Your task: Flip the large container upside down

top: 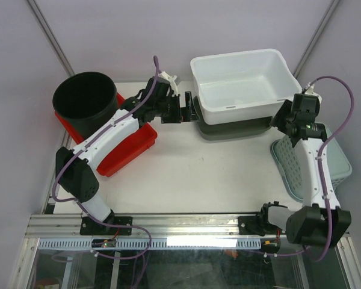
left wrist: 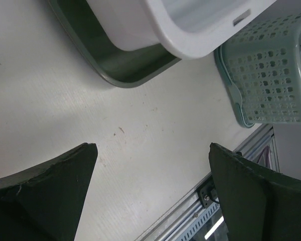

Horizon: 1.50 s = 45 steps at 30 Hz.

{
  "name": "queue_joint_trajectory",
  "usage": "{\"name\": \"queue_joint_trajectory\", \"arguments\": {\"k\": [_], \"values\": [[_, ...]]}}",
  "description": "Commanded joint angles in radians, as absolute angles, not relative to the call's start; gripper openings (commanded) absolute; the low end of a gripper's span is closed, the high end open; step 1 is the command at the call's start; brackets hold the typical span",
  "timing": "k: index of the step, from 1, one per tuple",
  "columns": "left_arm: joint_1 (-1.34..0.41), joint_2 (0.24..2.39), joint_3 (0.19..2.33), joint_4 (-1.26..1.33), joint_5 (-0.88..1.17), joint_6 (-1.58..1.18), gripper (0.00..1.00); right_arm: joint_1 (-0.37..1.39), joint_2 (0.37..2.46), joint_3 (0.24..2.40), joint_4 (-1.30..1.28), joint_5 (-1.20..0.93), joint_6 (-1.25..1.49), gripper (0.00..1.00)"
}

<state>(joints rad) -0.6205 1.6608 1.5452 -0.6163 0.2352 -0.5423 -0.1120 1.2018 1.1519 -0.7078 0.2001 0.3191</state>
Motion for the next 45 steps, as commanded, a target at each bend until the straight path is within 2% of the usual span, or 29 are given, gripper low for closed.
{"name": "queue_joint_trajectory", "arguments": {"k": [1, 2, 4, 9, 13, 17, 22, 26, 32, 41, 44, 45], "values": [[-0.587, 1.633, 1.683, -0.632, 0.199, -0.475, 0.99, -0.113, 1.049, 1.209, -0.786, 0.082, 0.275, 0.69], [-0.585, 1.634, 1.705, -0.635, 0.195, -0.453, 0.99, -0.113, 1.023, 1.205, -0.798, 0.065, 0.276, 0.75], [-0.584, 1.646, 1.754, -0.639, 0.201, -0.401, 0.99, -0.113, 0.988, 1.201, -0.810, 0.002, 0.284, 0.79], [-0.615, 1.704, 1.903, -0.645, 0.232, -0.288, 0.99, -0.102, 0.975, 1.218, -0.804, -0.111, 0.319, 0.82], [-0.703, 1.762, 2.019, -0.641, 0.158, -0.162, 0.99, -0.086, 1.018, 1.246, -0.792, -0.155, 0.364, 0.83], [-0.792, 1.853, 2.124, -0.629, 0.089, 0.012, 0.99, -0.085, 1.041, 1.294, -0.838, -0.061, 0.402, 0.84], [-0.810, 1.967, 2.253, -0.616, 0.170, 0.072, 0.99, -0.086, 0.995, 1.348, -0.893, 0.165, 0.467, 0.87], [-0.813, 2.059, 2.339, -0.621, 0.214, 0.060, 0.99, -0.087, 0.905, 1.296, -0.851, 0.252, 0.495, 0.90], [-0.816, 2.151, 2.364, -0.564, 0.263, 0.087, 0.99, -0.087, 0.799, 1.185, -0.780, 0.225, 0.512, 0.94], [-0.817, 2.251, 2.355, -0.540, 0.302, 0.129, 0.99, -0.087, 0.817, 1.173, -0.829, 0.196, 0.521, 0.95], [-0.819, 2.278, 2.356, -0.540, 0.289, 0.127, 0.95, -0.087, 0.812, 1.164, -0.821, 0.186, 0.524, 0.95], [-0.818, 2.286, 2.356, -0.541, 0.287, 0.127, 0.91, -0.086, 0.811, 1.159, -0.819, 0.184, 0.525, 0.95]]}}
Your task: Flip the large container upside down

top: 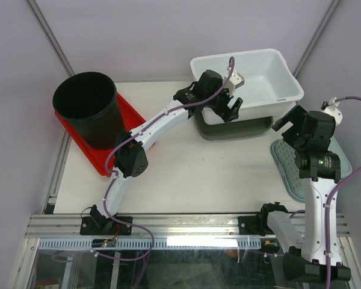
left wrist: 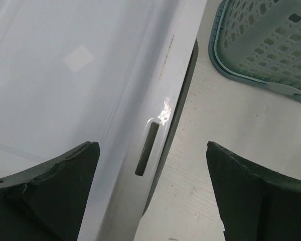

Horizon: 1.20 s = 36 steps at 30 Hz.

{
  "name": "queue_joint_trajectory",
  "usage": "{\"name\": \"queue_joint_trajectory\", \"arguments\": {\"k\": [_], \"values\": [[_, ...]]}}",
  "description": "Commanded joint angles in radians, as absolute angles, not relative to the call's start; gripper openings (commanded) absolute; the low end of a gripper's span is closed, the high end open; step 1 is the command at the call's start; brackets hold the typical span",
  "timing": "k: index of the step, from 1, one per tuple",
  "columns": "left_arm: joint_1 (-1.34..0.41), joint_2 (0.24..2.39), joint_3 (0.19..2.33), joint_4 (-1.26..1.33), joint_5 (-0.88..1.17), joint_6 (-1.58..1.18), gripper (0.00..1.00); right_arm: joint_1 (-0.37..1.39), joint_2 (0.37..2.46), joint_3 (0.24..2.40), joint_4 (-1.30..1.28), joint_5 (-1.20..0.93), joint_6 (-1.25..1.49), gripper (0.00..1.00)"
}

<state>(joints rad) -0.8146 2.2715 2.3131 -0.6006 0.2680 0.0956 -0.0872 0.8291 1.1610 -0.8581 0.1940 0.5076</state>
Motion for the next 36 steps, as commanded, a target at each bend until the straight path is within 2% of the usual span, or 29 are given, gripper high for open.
{"name": "queue_joint_trajectory", "arguments": {"k": [1, 6, 12, 22, 36], "values": [[-0.818, 2.290, 2.356, -0.540, 0.285, 0.128, 0.85, -0.087, 0.810, 1.154, -0.818, 0.185, 0.527, 0.95], [-0.819, 2.297, 2.355, -0.540, 0.257, 0.129, 0.55, -0.086, 0.800, 1.133, -0.815, 0.183, 0.535, 0.95], [-0.825, 2.302, 2.361, -0.534, 0.242, 0.126, 0.30, -0.087, 0.789, 1.130, -0.818, 0.197, 0.525, 0.95], [-0.862, 2.200, 2.352, -0.532, 0.227, 0.132, 0.01, -0.087, 0.775, 1.123, -0.821, 0.197, 0.521, 0.95], [-0.875, 1.960, 2.332, -0.527, 0.252, -0.048, 0.00, -0.087, 0.743, 1.107, -0.816, 0.164, 0.557, 0.95]]}}
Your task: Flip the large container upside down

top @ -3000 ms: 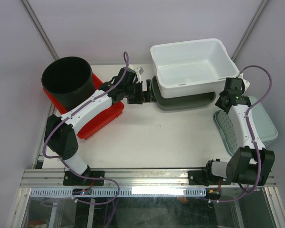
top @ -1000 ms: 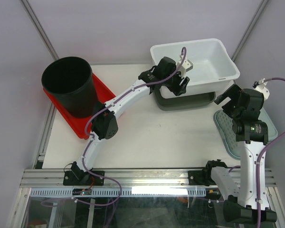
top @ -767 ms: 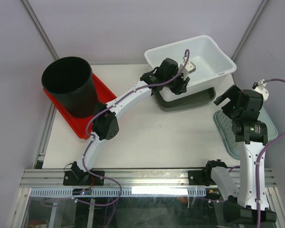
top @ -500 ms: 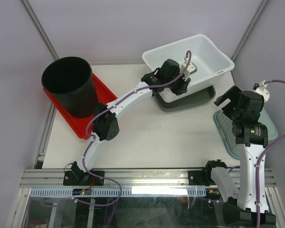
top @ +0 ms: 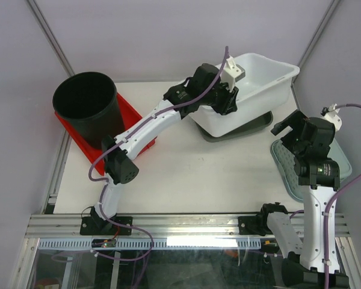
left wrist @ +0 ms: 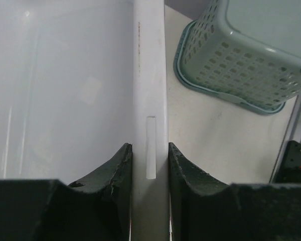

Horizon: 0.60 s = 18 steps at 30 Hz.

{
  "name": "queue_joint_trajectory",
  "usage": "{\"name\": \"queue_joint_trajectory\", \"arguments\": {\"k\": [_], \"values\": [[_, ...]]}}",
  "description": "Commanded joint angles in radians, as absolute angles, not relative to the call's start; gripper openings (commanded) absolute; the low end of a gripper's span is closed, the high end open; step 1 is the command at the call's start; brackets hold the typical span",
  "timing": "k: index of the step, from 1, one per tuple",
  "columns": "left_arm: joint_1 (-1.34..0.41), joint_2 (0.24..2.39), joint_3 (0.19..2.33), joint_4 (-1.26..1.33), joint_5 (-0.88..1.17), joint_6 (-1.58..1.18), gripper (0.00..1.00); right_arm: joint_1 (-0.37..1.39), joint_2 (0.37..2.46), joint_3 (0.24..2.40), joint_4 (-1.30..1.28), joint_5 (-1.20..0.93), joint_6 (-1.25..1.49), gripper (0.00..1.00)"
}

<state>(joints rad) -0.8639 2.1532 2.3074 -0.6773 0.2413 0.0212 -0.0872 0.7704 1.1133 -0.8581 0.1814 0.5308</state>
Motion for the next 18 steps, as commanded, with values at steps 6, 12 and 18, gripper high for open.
{"name": "queue_joint_trajectory", "arguments": {"k": [6, 12, 18], "values": [[-0.843, 1.875, 2.298, -0.508, 0.135, -0.152, 0.00, -0.087, 0.737, 1.099, -0.813, 0.075, 0.568, 0.94], [-0.724, 1.768, 2.200, -0.456, 0.197, -0.385, 0.00, -0.087, 0.769, 1.078, -0.833, -0.071, 0.546, 0.93], [-0.645, 1.547, 1.885, -0.295, 0.130, -0.550, 0.00, -0.084, 0.822, 1.042, -0.840, -0.187, 0.506, 0.93]]}}
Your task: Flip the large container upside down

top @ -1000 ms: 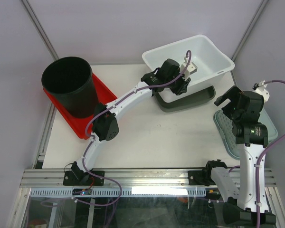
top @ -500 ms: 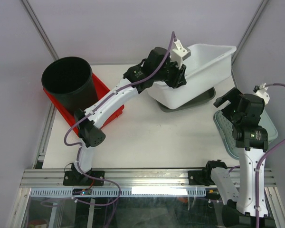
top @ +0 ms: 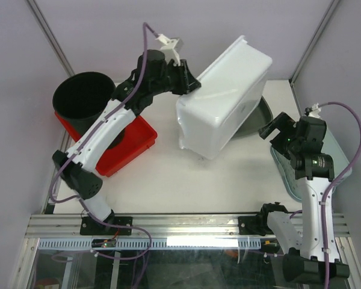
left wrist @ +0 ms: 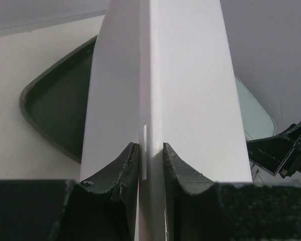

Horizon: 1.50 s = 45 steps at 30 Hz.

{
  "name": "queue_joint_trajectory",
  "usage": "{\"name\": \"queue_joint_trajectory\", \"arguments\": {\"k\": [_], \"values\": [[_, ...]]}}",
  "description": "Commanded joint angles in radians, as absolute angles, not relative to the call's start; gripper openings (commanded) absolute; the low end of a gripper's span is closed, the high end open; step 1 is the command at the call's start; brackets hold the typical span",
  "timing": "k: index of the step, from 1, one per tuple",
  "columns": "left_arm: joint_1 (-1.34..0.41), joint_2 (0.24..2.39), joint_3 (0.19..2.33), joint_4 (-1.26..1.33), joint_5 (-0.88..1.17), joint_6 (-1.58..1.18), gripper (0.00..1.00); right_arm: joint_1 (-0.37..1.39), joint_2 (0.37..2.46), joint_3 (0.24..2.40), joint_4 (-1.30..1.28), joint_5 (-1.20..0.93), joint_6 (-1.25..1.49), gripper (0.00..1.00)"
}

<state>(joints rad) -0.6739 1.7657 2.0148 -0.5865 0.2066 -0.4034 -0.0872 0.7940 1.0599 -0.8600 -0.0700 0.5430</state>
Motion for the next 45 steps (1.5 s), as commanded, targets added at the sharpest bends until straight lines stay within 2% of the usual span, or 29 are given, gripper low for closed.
{"name": "queue_joint_trajectory", "arguments": {"k": [1, 8, 17, 25, 34, 38, 45], "values": [[-0.641, 1.500, 1.824, -0.258, 0.086, -0.559, 0.00, -0.083, 0.829, 1.036, -0.834, -0.200, 0.506, 0.93], [-0.635, 1.266, 1.559, -0.118, -0.229, -0.614, 0.00, -0.014, 0.884, 1.015, -0.765, -0.220, 0.513, 0.93], [-0.636, 1.158, 1.307, 0.033, -0.446, -0.731, 0.00, 0.186, 1.079, 1.013, -0.634, -0.137, 0.534, 0.93], [-0.636, 1.133, 1.229, 0.016, -0.607, -0.811, 0.00, 0.333, 1.343, 1.133, -0.596, -0.021, 0.554, 0.90], [-0.635, 1.116, 1.215, -0.041, -0.696, -0.799, 0.00, 0.358, 1.563, 1.280, -0.569, 0.114, 0.706, 0.76], [-0.637, 1.100, 1.207, -0.069, -0.732, -0.794, 0.00, 0.394, 1.683, 1.376, -0.558, 0.101, 0.682, 0.76], [-0.637, 1.054, 1.200, -0.208, -0.695, -0.795, 0.00, 0.413, 1.824, 1.423, -0.618, -0.055, 0.613, 0.76]]}}
